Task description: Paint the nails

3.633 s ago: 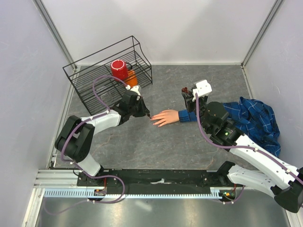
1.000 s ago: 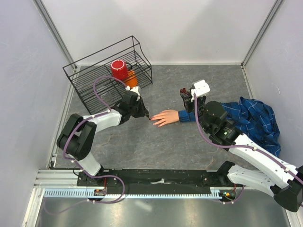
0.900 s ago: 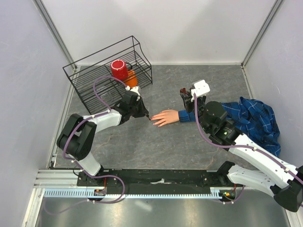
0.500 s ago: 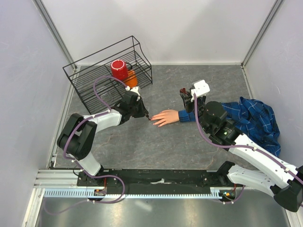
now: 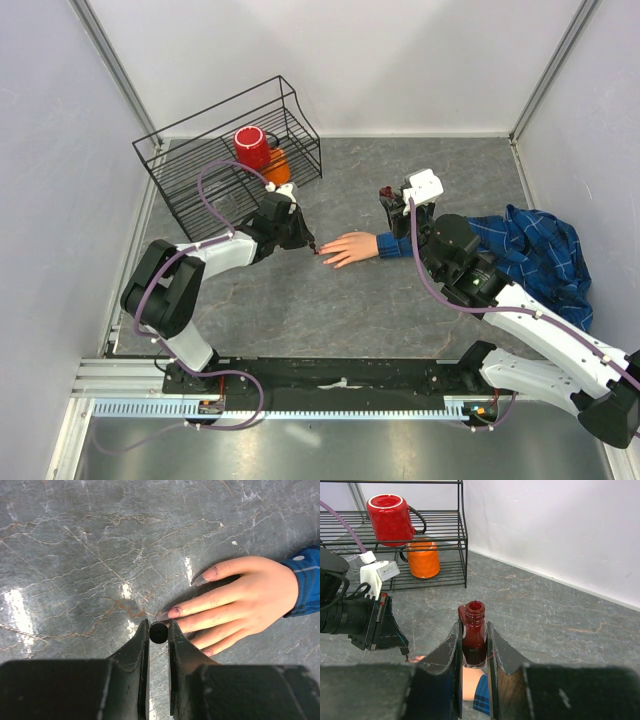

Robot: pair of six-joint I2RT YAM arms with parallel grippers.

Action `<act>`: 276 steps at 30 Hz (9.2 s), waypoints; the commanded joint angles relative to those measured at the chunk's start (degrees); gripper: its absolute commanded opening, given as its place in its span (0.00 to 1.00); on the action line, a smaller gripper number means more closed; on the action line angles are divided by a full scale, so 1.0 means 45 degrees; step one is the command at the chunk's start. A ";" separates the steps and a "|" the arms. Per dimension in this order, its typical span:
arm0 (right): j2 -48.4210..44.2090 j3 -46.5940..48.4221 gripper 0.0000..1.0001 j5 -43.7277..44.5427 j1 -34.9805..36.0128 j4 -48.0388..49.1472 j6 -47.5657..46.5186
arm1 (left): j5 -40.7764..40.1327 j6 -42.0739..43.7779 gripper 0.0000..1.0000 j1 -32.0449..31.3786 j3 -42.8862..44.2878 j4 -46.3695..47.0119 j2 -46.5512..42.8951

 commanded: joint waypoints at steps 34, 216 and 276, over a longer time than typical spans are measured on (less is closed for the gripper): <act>0.0052 0.0341 0.00 -0.0334 -0.0083 0.0382 0.0193 | 0.0652 -0.0275 0.02 0.0075 0.0419 0.0832 -0.0086; 0.0228 0.0439 0.00 -0.0999 -0.0317 0.0343 0.0583 | 0.0163 -0.0177 0.02 0.0212 -0.0089 0.0168 -0.0652; 0.0012 0.2176 0.00 -0.5227 -0.0356 -0.3788 0.1384 | 0.3970 0.3355 0.02 0.0212 0.3969 -0.4554 -0.4966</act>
